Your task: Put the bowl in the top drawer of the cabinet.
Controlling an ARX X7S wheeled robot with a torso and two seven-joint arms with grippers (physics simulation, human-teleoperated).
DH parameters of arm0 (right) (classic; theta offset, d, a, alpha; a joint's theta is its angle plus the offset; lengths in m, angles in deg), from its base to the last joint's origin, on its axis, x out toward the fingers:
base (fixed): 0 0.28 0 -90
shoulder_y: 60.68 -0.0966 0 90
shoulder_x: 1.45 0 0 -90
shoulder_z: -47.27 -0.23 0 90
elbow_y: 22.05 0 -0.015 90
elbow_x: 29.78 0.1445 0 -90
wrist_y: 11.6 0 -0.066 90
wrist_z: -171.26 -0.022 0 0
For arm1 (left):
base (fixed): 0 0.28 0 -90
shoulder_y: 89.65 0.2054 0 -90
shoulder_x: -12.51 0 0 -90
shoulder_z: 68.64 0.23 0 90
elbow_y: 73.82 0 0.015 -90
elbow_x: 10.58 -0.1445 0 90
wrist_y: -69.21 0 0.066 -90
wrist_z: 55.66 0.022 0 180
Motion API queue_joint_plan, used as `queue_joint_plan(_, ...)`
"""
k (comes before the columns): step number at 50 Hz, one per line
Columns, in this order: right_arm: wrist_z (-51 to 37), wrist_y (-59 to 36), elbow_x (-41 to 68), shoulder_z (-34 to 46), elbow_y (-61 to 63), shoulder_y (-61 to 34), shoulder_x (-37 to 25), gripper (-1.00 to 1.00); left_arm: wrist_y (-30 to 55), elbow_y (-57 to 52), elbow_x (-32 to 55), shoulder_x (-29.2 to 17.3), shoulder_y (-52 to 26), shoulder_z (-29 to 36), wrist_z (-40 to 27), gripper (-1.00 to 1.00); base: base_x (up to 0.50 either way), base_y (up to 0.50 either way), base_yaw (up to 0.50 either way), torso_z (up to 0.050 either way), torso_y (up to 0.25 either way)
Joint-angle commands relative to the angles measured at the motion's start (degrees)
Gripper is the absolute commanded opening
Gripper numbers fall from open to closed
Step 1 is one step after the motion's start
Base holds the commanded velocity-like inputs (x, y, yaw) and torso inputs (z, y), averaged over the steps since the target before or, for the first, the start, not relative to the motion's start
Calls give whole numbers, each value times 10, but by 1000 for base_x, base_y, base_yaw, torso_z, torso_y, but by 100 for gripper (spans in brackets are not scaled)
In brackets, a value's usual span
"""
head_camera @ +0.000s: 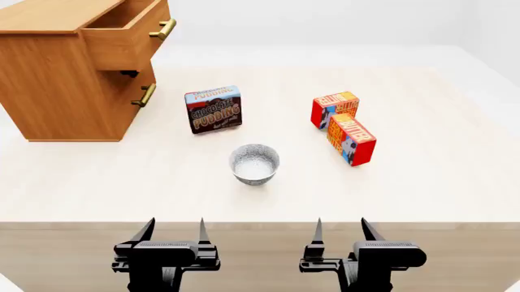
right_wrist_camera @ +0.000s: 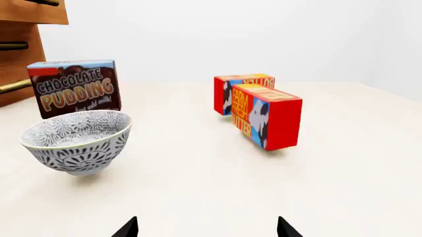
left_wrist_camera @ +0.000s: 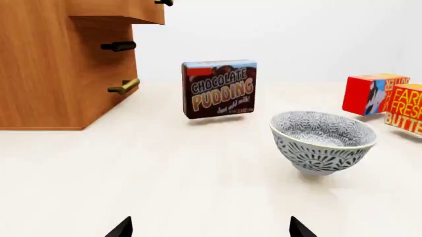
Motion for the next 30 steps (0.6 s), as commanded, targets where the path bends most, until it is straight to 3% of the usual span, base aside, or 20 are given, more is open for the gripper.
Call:
queue_joint_plan(1,-11,-8,7,14,1,-2,-9,100,0,-2,15,-9,0,9,-7,100,0,0,0,0,0)
queue_joint_plan(8,-23,-21,25,28,12,-1,-23,100,10,-10,60,-24,3,20,5,100,0,0,0,6,0)
queue_joint_plan(19,-54,-72,33,25,44,-25,-38,100,49,-41,79,-43,-21,39,7,100,0,0,0,49,0)
queue_joint_plan(25,-57,-148,46,20,75,-64,-49,100,183,-97,116,-60,-76,42,9,100,0,0,0,50,0)
queue_joint_plan(30,-42,-272,89,10,142,-115,-67,100,252,-118,123,-68,-141,41,-7,100,0,0,0,50,0)
